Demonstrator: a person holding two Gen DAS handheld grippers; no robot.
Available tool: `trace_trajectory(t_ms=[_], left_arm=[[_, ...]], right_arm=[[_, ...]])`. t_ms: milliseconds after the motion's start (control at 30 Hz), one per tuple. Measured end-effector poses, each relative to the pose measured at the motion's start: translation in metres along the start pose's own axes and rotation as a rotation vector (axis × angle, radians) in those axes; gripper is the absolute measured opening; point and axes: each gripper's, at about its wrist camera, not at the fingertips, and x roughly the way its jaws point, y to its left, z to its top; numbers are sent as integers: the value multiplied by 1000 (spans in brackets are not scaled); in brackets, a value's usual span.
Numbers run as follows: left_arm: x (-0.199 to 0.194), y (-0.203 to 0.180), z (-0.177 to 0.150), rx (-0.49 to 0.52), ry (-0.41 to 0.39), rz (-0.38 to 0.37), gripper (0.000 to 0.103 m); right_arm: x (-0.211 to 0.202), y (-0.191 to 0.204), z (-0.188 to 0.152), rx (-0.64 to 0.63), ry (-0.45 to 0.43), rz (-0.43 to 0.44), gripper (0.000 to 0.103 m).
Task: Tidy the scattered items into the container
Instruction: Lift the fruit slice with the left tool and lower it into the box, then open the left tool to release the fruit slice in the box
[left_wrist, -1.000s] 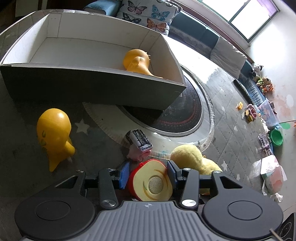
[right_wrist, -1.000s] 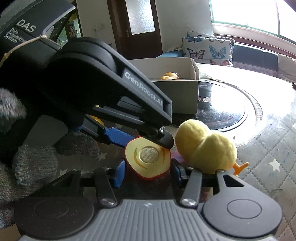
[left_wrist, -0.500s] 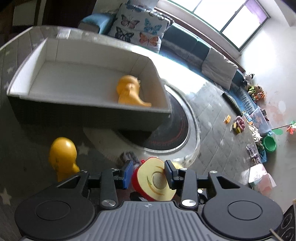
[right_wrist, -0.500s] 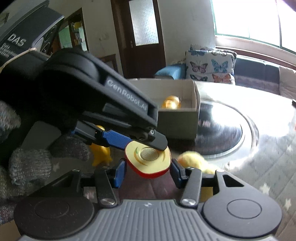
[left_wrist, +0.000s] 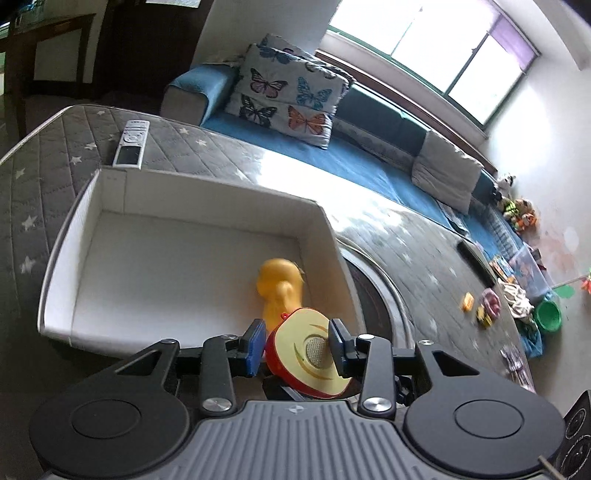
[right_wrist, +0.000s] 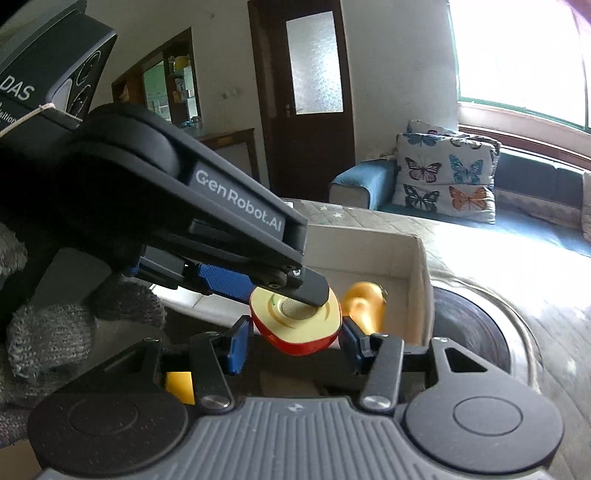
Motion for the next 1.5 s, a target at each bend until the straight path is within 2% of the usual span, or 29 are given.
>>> trace_trajectory(t_ms=[200,333,633,1133,1367,1500], left_arm=[[33,23,29,-27,29,33,40],[58,44,37,-75,77,31,40],[83,62,41,-112,122,43,42],[62,48,35,-37,58,77,42],[35,34,26,-1,10,76,42],[17,24,15,12,-13,58,42]], right_arm=[[49,-10,19,-8,51,29,51],[78,-15,18,-10,105,33,51],[106,-14,12,-37,165,40,49],[100,-10,16,-43,163,22,49],[70,-8,15,-52,122,-3,51],[45,-8,11,-64,94,-21,56]])
